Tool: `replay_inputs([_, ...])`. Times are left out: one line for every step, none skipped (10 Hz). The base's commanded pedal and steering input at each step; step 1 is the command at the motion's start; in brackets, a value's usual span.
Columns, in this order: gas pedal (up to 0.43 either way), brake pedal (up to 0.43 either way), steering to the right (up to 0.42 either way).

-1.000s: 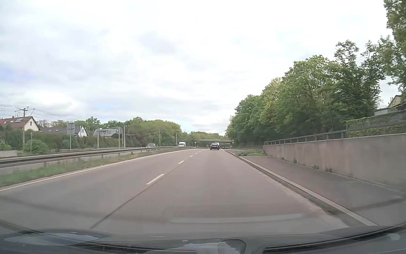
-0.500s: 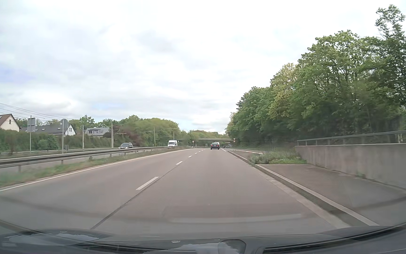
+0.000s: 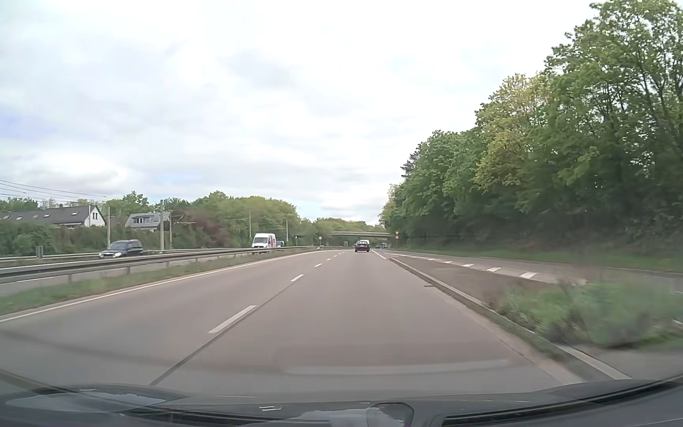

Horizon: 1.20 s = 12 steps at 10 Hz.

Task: Follow the waypoints while adhering to traffic rules and regulations

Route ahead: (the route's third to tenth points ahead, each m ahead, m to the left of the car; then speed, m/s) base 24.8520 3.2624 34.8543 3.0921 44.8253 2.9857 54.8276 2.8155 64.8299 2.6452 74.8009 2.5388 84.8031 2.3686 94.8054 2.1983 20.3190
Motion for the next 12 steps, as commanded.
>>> replay_inputs([0.150,0.000,0.001])
replay_inputs([0.150,0.000,0.001])
replay_inputs([0.150,0.000,0.001])
replay_inputs([0.138,0.000,0.001])
replay_inputs([0.138,0.000,0.001])
replay_inputs([0.138,0.000,0.001])
replay_inputs([0.138,0.000,0.001])
replay_inputs([0.138,0.000,0.001])
replay_inputs([0.138,0.000,0.001])
replay_inputs([0.138,0.000,0.001])
replay_inputs([0.138,0.000,0.001])
replay_inputs([0.138,0.000,0.001])
